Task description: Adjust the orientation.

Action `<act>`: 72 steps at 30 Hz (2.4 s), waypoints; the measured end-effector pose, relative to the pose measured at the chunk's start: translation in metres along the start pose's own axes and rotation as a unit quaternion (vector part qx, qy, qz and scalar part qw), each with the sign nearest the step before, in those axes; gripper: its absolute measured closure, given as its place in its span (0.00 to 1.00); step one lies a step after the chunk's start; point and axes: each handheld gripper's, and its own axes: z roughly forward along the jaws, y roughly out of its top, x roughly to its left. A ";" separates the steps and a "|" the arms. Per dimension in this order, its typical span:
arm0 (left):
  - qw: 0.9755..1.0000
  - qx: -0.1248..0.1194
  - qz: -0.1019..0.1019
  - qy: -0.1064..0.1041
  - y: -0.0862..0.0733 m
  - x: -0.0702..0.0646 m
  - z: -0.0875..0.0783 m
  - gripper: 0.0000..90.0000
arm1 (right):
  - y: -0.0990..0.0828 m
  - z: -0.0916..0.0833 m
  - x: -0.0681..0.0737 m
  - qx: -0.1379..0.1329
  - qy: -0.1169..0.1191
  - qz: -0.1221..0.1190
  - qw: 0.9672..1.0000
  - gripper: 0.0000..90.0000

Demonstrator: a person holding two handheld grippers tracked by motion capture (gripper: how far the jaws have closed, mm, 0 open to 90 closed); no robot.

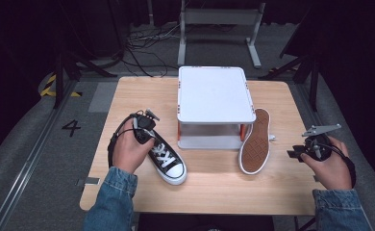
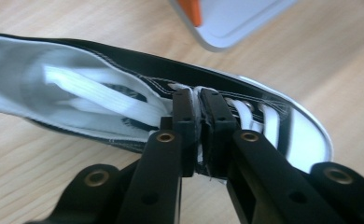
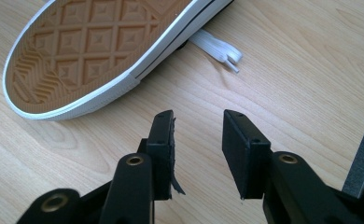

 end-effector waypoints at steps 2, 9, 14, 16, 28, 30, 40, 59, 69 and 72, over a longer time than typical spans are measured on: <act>1.000 -0.011 0.006 -0.013 -0.002 0.003 -0.004 0.77 | -0.001 0.000 -0.001 0.000 -0.004 0.000 1.000 0.71; 0.993 0.028 0.106 0.048 -0.009 0.011 -0.013 0.33 | -0.004 -0.001 0.001 0.000 -0.006 -0.002 1.000 0.69; 0.976 0.056 0.197 0.074 -0.003 0.013 0.008 0.28 | -0.009 -0.002 0.003 0.002 -0.007 -0.006 1.000 0.67; 0.972 0.059 0.218 0.071 0.000 0.012 0.013 0.28 | -0.012 -0.003 0.004 0.001 -0.007 -0.007 1.000 0.66; 0.957 0.111 0.258 0.071 -0.003 -0.004 0.013 0.82 | -0.019 -0.007 0.003 0.003 -0.012 -0.005 1.000 0.66; 0.960 0.114 0.247 0.059 -0.005 -0.009 0.006 0.91 | -0.017 -0.006 0.003 0.004 -0.012 -0.008 1.000 0.66; 0.991 0.012 0.110 0.074 -0.025 0.007 -0.039 0.95 | 0.000 0.001 0.005 -0.006 -0.008 -0.025 1.000 0.67; 0.997 0.016 0.069 0.002 -0.012 -0.019 -0.015 0.90 | 0.007 0.007 0.012 -0.003 -0.004 -0.038 0.999 0.67; 0.992 0.007 0.090 0.089 -0.028 -0.002 -0.047 0.40 | 0.003 0.004 0.007 -0.007 -0.008 -0.034 0.999 0.66; 0.990 0.038 0.095 0.093 -0.035 0.005 -0.042 0.35 | 0.003 0.003 0.008 -0.008 -0.008 -0.036 0.999 0.66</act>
